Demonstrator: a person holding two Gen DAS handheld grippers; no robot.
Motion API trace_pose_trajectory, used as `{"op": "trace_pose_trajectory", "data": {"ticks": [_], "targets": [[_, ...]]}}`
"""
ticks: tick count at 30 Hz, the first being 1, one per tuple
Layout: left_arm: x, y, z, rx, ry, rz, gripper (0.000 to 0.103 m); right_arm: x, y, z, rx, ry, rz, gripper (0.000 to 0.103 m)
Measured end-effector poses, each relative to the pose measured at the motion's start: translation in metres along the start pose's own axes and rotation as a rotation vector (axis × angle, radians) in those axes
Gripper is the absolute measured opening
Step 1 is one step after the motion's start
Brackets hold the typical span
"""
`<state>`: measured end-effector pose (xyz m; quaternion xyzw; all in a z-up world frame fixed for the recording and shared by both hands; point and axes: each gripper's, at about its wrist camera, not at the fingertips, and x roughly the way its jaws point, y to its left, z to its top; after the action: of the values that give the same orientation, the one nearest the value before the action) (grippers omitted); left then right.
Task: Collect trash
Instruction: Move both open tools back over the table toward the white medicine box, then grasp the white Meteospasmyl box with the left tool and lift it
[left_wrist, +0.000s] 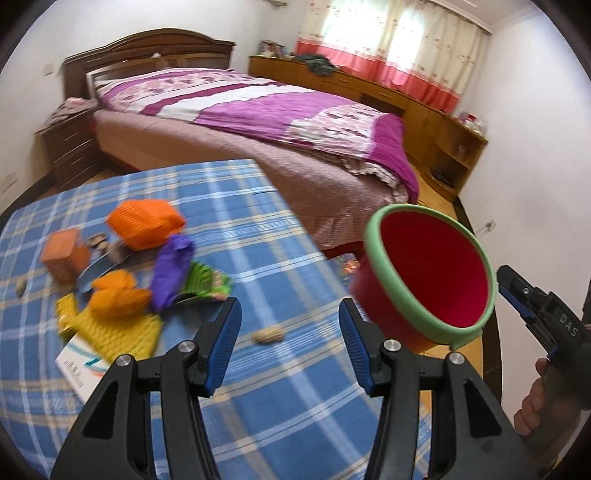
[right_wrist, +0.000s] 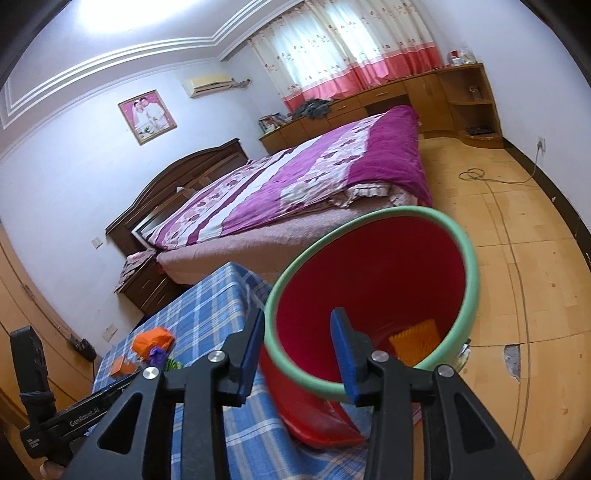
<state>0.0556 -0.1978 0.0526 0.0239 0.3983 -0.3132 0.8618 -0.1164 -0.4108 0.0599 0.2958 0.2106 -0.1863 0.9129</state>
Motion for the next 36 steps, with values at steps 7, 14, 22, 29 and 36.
{"op": "trace_pose_trajectory", "data": {"ticks": [7,14,22,29,36], "targets": [[-0.015,0.036,-0.013,-0.079,-0.009,0.074,0.055,0.006,0.022,-0.013,-0.023,0.046,0.042,0.044],[-0.026,0.071,-0.024,-0.162,-0.002,0.148,0.055,0.008,0.039,-0.025,-0.055,0.077,0.076,0.046],[-0.030,0.099,-0.038,-0.236,0.023,0.242,0.061,0.017,0.052,-0.037,-0.073,0.127,0.106,0.048],[-0.021,0.113,-0.045,-0.270,0.068,0.306,0.061,0.025,0.056,-0.046,-0.075,0.162,0.121,0.048],[-0.007,0.120,-0.049,-0.298,0.116,0.339,0.061,0.032,0.053,-0.050,-0.063,0.191,0.128,0.049]]}}
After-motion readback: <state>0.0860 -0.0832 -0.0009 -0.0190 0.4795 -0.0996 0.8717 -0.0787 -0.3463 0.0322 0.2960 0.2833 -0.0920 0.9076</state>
